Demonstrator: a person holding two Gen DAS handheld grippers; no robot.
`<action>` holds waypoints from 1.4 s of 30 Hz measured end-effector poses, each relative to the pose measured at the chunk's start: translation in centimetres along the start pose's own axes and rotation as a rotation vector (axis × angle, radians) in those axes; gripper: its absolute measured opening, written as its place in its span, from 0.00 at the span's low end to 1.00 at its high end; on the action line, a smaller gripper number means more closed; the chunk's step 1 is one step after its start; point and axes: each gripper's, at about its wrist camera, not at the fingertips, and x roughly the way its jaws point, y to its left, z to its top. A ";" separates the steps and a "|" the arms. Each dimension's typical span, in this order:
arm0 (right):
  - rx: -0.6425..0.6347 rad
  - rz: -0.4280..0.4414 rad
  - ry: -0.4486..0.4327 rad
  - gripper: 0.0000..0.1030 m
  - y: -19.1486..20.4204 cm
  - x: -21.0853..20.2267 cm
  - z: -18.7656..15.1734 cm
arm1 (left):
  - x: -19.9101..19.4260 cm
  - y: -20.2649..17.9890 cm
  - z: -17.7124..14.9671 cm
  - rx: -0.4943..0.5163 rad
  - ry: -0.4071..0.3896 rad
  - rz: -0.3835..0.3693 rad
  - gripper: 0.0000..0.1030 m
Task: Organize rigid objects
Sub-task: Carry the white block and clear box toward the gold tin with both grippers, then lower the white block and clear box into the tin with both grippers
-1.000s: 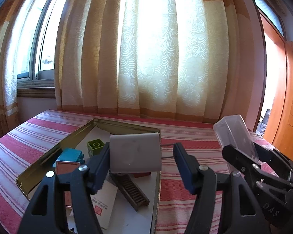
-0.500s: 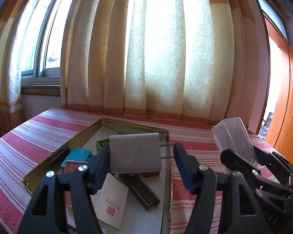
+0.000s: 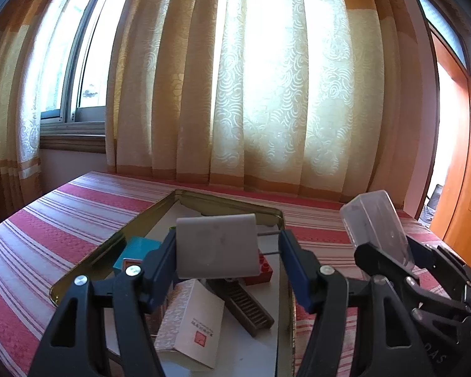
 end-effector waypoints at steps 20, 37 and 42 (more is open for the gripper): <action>0.001 0.102 0.060 0.55 2.1 3.4 0.7 | 0.5 5.1 0.4 -0.027 0.037 0.093 0.62; 0.028 0.194 0.221 0.55 4.1 8.5 2.8 | 4.9 6.4 3.0 -0.022 0.197 0.049 0.62; 0.032 0.187 0.256 0.55 4.2 10.0 3.3 | 6.6 6.5 3.9 -0.005 0.248 0.058 0.62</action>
